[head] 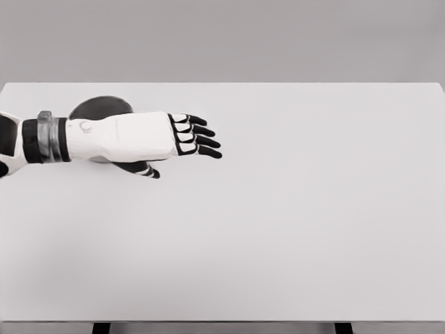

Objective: Rotate pot handle

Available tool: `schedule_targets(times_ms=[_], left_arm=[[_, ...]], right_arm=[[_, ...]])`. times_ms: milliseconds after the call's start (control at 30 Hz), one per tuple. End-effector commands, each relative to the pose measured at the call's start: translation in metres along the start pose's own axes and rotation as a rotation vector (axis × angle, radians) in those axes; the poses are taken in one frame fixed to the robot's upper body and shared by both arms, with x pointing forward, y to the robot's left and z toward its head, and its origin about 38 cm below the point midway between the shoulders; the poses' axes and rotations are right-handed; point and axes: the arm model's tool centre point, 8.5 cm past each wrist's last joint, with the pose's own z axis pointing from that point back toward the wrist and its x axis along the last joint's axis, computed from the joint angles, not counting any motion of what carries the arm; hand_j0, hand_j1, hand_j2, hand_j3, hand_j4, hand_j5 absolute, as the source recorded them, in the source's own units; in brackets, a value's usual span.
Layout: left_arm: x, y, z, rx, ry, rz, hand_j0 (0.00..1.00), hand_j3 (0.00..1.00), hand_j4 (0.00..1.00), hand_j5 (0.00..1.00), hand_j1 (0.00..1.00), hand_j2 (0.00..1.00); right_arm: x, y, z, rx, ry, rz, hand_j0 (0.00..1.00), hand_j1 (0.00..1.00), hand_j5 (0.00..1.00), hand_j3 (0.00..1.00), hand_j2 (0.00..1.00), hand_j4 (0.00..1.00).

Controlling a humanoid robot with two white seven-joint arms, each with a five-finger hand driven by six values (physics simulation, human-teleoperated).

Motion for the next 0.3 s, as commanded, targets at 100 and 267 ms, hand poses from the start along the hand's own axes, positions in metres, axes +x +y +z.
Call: schedule_targets(times_ms=[100,267], left_arm=[[0.012,-0.029,-0.017,-0.017,-0.048,0.072,1.0,1.0,1.0,1.0,1.0,1.0],[0.013,-0.032,-0.016,-0.02,-0.046,0.081,1.0,1.0,1.0,1.0,1.0,1.0]], right_arm=[[0.0,0.0,0.0,0.0,0.0,0.0,1.0,1.0,1.0,1.0,1.0,1.0],[0.0,0.0,0.0,0.0,0.0,0.0,1.0,1.0,1.0,1.0,1.0,1.0]])
